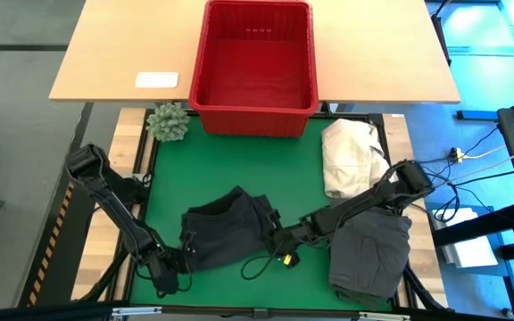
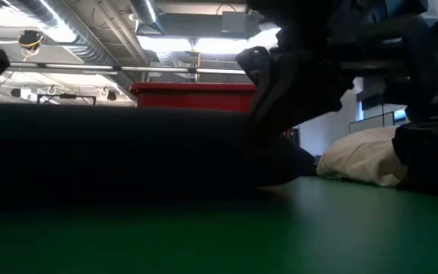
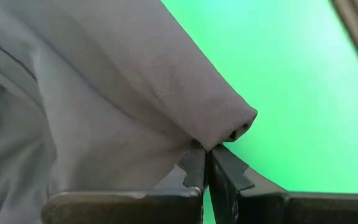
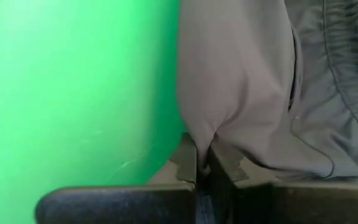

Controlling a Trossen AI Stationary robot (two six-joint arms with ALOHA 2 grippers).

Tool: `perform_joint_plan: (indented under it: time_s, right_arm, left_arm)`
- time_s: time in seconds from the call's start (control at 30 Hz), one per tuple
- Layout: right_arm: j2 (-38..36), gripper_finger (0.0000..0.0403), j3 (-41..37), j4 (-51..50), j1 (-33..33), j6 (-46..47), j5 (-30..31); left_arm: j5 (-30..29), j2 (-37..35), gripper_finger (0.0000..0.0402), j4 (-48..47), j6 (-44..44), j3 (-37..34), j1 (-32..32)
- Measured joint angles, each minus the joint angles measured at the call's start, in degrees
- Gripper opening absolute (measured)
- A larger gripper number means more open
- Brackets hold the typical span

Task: Fold laundry
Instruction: Put the gray folded shorts into the red bin

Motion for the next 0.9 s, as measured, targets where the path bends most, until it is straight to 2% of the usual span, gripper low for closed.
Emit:
perform_joint_plan:
  time_s: [0.23,0.47,0.73,0.9]
  right_arm:
    - [-0.3,0.0009,0.0,-0.7,0.0,0.0,-1.1]
    - [-0.3,0.0009,0.0,-0.8,0.0,0.1,-1.1]
    - [-0.3,0.0009,0.0,-0.4,0.0,0.5,-1.0]
    - [-0.3,0.0009,0.0,2.3,-0.5,2.9,-1.1]
  left_arm:
    - [-2.8,-4.9,0.0001,-0.1,1.8,0.0,0.1]
    - [-3.1,-5.1,0.0006,-1.7,0.8,0.0,0.2]
    - [0.9,-5.1,0.0074,-2.2,-0.6,0.0,0.2]
    - [0.2,-7.4,0.0118,-3.8,-3.7,0.0,0.2]
